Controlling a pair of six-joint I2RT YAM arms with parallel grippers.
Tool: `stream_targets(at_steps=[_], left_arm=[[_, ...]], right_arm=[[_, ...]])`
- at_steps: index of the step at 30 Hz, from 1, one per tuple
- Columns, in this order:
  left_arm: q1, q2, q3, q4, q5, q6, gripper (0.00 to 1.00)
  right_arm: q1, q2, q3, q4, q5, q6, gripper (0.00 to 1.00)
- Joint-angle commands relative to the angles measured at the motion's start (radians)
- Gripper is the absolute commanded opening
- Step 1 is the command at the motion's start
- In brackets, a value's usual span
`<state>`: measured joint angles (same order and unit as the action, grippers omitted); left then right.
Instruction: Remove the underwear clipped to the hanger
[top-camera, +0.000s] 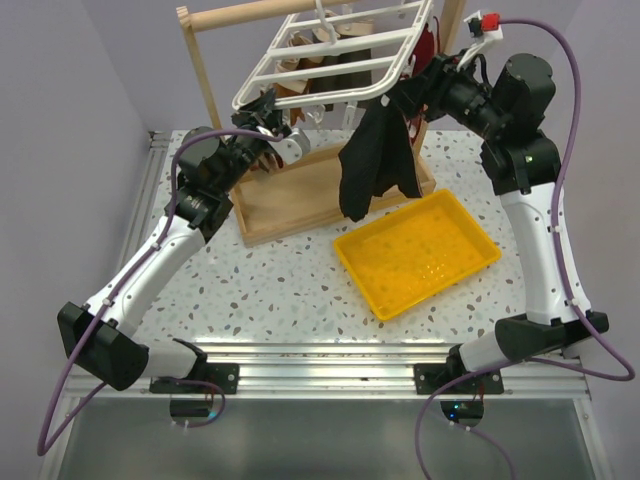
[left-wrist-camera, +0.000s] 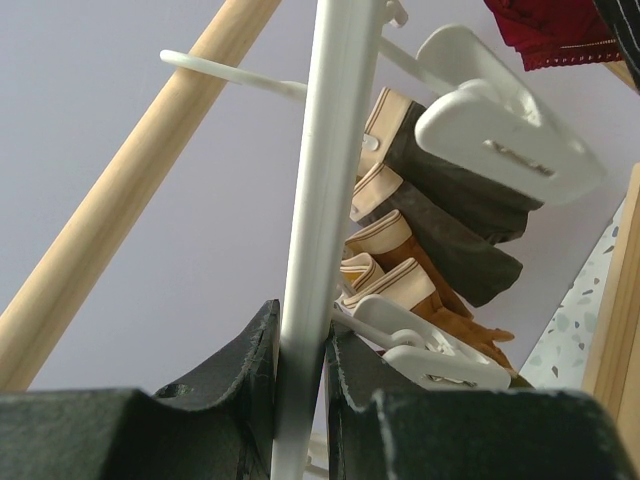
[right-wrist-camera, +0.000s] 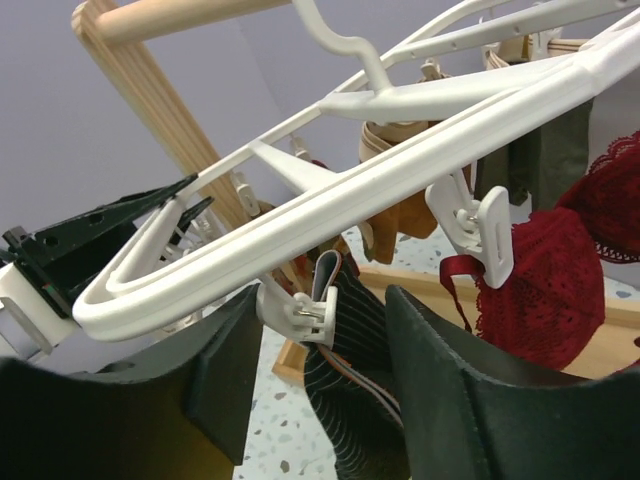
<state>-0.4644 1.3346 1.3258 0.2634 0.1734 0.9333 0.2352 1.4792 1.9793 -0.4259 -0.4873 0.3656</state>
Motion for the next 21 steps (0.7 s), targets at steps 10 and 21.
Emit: stream_targets(at_steps=[10,21], left_arm=[[0.027,-0.023,-0.014,0.054,-0.049,-0.137,0.09],[0.026,-0.021,-0.016,0.056,-0.046,-0.145,0.09]], right_arm=[[0.0,0.003,0.033,0.021,0.061,0.006,0.56],[-0.002,0.0,0.038,0.024,0.046,-0.016,0.23]])
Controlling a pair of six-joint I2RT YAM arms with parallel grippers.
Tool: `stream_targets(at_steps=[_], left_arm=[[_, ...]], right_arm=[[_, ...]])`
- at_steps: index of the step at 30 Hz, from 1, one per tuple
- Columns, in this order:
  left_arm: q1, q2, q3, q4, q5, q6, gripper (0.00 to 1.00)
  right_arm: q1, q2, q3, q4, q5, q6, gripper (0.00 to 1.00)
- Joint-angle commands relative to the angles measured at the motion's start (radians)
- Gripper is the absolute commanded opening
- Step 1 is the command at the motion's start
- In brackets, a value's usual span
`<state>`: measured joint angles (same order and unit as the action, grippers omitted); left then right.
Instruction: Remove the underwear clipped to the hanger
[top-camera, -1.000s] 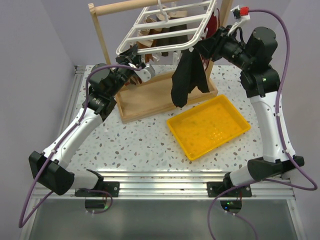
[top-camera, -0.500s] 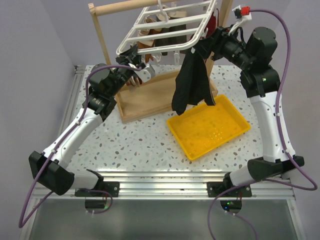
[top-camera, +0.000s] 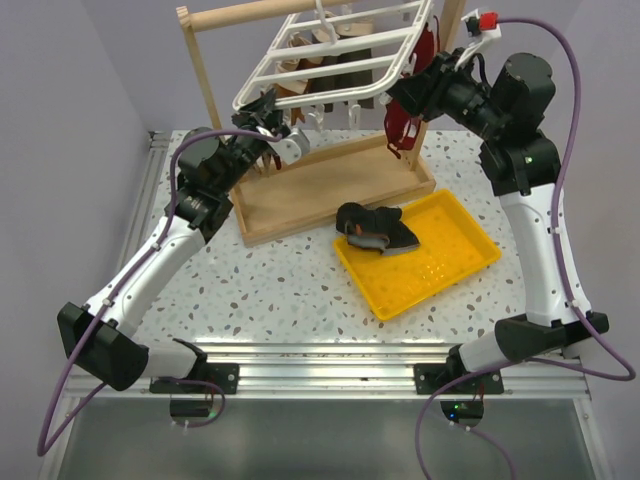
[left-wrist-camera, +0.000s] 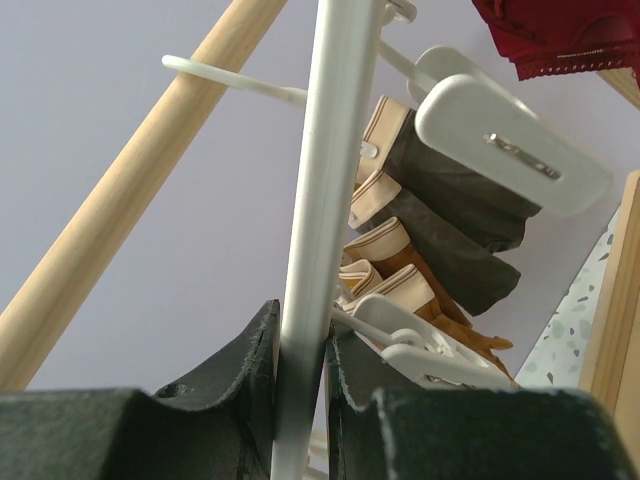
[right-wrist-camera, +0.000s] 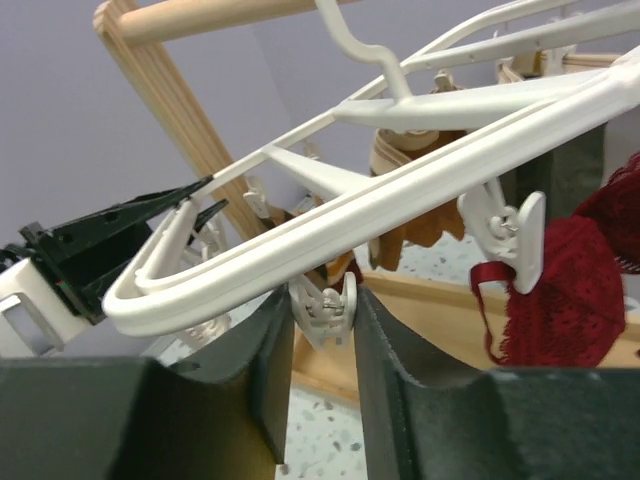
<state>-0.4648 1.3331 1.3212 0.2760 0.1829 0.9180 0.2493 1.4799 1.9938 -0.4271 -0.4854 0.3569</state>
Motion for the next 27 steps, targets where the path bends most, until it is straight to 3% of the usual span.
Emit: stream_targets(at_steps=[1,3,5,11,17,25,27], left_arm=[[0.026,-0.02,-0.011,0.043,-0.056,-0.13,0.09],[0.028,-0.018,-0.011,0.042,-0.054,-0.13,0.09],[0.026,-0.02,-0.011,0.042,-0.053,-0.13,0.09],[0.026,-0.025,-0.011,0.042,-0.043,-0.131,0.1],[0.026,-0.034,-0.005,0.045,-0.037,-0.123,0.11],[0.026,-0.034,-0.013,0.051,-0.033,-0.122,0.12],[0.026,-0.034,-0.016,0.057,-0.031,-0.128,0.12]], right_arm=[[-0.016,-0.009,0.017,0.025,0.044,-0.01,0.34],[-0.016,-0.015,0.008,0.013,0.05,-0.016,0.6],[-0.018,-0.033,-0.001,-0.01,0.056,-0.05,0.72],[-0.019,-0.118,-0.056,-0.126,0.06,-0.242,0.95],[-0.041,-0.223,-0.16,-0.286,0.022,-0.519,0.99],[-0.039,-0.369,-0.685,-0.387,-0.162,-1.18,0.99],[-0.036,-0.36,-0.765,-0.401,-0.16,-1.254,0.99]])
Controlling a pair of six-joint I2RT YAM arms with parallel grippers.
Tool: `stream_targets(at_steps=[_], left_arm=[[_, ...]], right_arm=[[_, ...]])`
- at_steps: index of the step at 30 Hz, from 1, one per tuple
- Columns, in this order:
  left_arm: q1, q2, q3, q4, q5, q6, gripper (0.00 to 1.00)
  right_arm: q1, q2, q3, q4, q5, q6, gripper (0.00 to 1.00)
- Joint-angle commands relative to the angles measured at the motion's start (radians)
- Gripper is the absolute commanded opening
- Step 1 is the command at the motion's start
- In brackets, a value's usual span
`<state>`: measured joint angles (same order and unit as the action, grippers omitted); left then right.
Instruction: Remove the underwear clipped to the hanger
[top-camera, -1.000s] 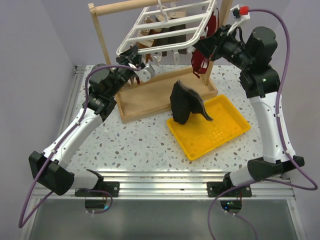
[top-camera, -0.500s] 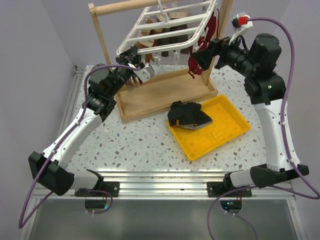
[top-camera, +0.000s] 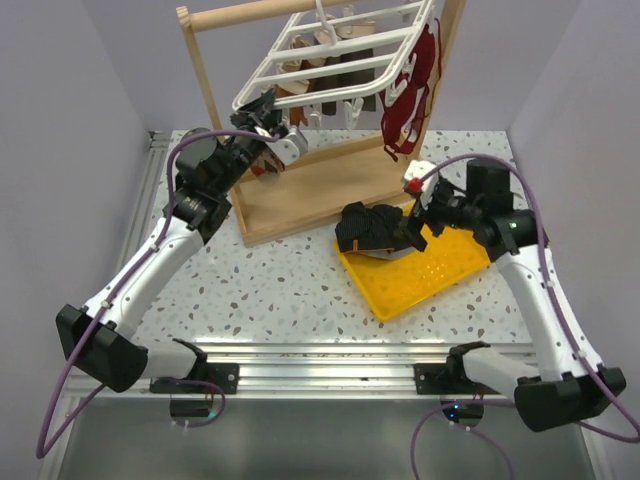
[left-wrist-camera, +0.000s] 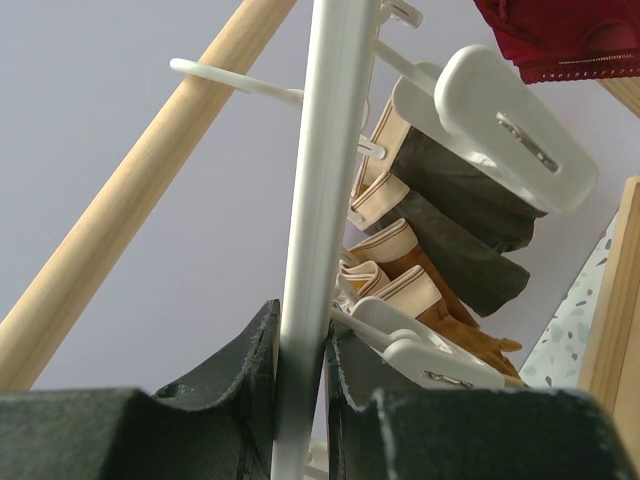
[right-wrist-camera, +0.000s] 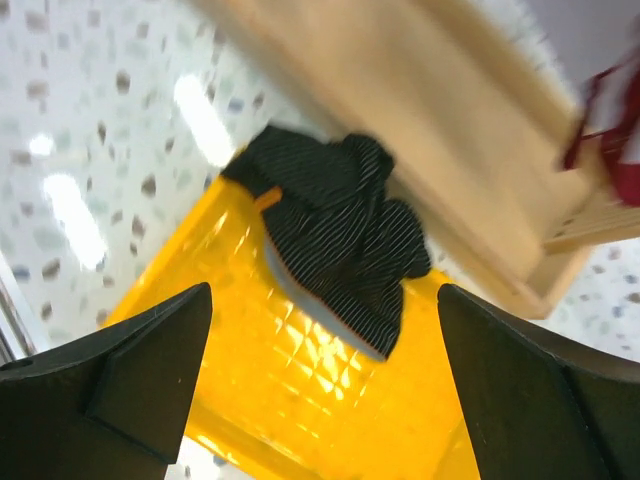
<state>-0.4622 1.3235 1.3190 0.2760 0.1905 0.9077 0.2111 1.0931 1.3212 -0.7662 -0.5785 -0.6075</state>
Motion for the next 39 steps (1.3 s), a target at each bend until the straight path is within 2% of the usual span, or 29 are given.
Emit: stream_targets(at_steps=[1,5,7,18,24,27,28,30,31,33,34,36,37,39], left_arm=[[0.023,-0.023,-0.015,0.057,-0.037,-0.121,0.12],[0.023,-0.041,-0.027,0.069,-0.04,-0.138,0.22],[0.025,-0.052,-0.04,0.075,-0.036,-0.148,0.3],[0.025,-0.064,-0.063,0.071,-0.031,-0.185,0.32],[0.023,-0.064,-0.064,0.069,-0.031,-0.185,0.33],[0.023,-0.066,-0.069,0.077,-0.03,-0.187,0.34],[0.023,-0.066,-0.072,0.08,-0.029,-0.188,0.33],[0.023,-0.066,-0.073,0.081,-0.029,-0.193,0.33],[0.023,-0.066,-0.073,0.081,-0.029,-0.194,0.33],[0.023,-0.067,-0.075,0.081,-0.029,-0.197,0.34],[0.023,-0.07,-0.076,0.081,-0.029,-0.197,0.34],[0.025,-0.072,-0.076,0.081,-0.028,-0.197,0.34],[0.023,-0.072,-0.076,0.081,-0.028,-0.196,0.34],[0.023,-0.073,-0.075,0.081,-0.028,-0.197,0.34]], right_arm=[[0.002,0.031,-0.115,-0.039,-0.049,-0.307,0.99],[0.02,0.115,-0.171,0.054,0.058,-0.34,0.98],[0.037,0.157,-0.177,0.079,0.101,-0.345,0.98],[0.272,0.438,-0.22,0.314,0.552,-0.177,0.91],[0.284,0.501,-0.229,0.341,0.601,-0.132,0.83],[0.289,0.528,-0.232,0.341,0.626,-0.114,0.72],[0.289,0.534,-0.231,0.344,0.635,-0.103,0.63],[0.29,0.544,-0.226,0.343,0.655,-0.087,0.53],[0.289,0.544,-0.227,0.347,0.661,-0.084,0.41],[0.289,0.515,-0.231,0.347,0.667,-0.075,0.27],[0.289,0.498,-0.228,0.337,0.664,-0.074,0.16],[0.287,0.441,-0.22,0.324,0.664,-0.072,0.08],[0.284,0.42,-0.215,0.309,0.663,-0.071,0.01],[0.278,0.371,-0.189,0.286,0.645,-0.063,0.0]])
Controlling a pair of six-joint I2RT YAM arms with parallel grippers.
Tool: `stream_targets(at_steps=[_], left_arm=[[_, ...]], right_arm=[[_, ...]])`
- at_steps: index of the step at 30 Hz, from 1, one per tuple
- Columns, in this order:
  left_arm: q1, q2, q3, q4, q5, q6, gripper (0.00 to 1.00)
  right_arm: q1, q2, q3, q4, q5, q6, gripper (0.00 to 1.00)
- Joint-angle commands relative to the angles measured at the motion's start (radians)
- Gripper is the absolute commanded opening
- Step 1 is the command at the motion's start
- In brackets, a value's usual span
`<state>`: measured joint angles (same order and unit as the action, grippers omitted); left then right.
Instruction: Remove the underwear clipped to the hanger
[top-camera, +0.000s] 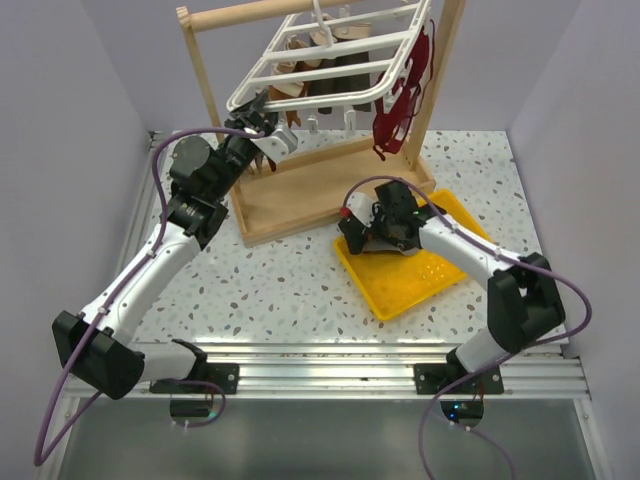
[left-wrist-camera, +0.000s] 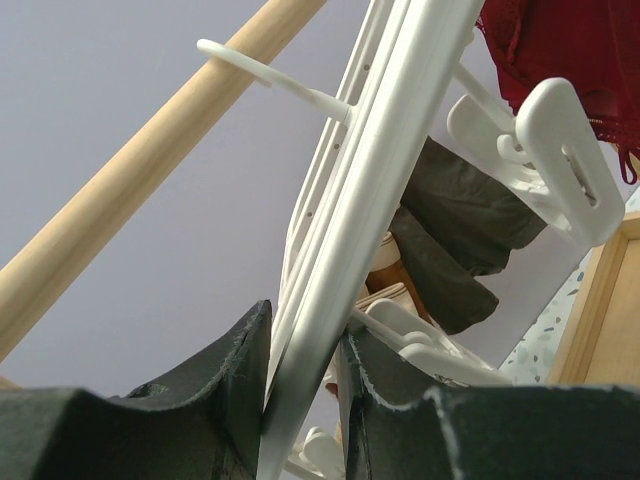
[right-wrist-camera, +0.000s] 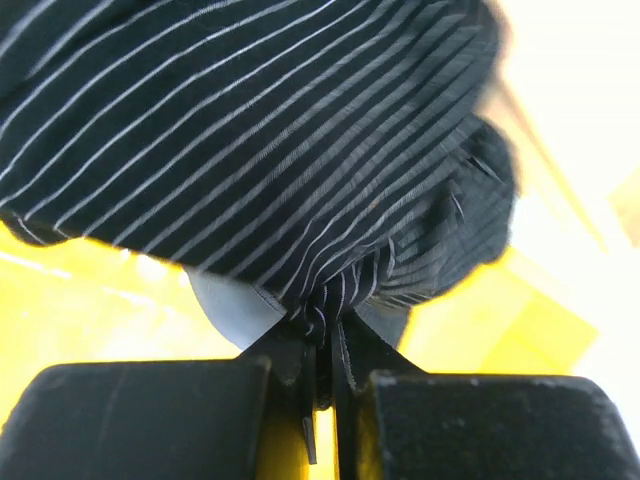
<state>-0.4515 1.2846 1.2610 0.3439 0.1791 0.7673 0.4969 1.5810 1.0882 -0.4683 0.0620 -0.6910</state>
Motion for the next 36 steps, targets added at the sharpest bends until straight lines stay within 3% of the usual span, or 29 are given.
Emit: stream_targets(at_steps=[1,9,19,24,32,35,36], left_arm=[[0.013,-0.034,-0.017,0.014,-0.017,-0.056,0.34],[0.013,-0.033,-0.022,0.01,-0.024,-0.051,0.35],[0.014,-0.024,-0.014,0.026,-0.023,-0.057,0.36],[0.013,-0.022,-0.011,0.027,-0.017,-0.06,0.36],[0.013,-0.022,-0.011,0.02,-0.024,-0.057,0.36],[0.013,-0.024,-0.009,0.02,-0.018,-0.06,0.36],[0.013,-0.024,-0.008,0.018,-0.01,-0.06,0.37]], right_arm=[[-0.021,-0.16,0.059,-0.047,-0.011,0.024,0.0],[-0.188,-0.351,0.213,-0.228,-0.175,0.035,0.0],[-0.365,-0.533,0.15,-0.316,-0.159,-0.022,0.0],[-0.472,-0.478,0.046,-0.297,-0.214,-0.039,0.01],[-0.488,-0.328,-0.079,-0.127,-0.267,0.019,0.07],[-0.489,-0.277,-0.094,-0.101,-0.275,0.027,0.16],[-0.492,-0.271,-0.096,-0.108,-0.28,0.024,0.27]])
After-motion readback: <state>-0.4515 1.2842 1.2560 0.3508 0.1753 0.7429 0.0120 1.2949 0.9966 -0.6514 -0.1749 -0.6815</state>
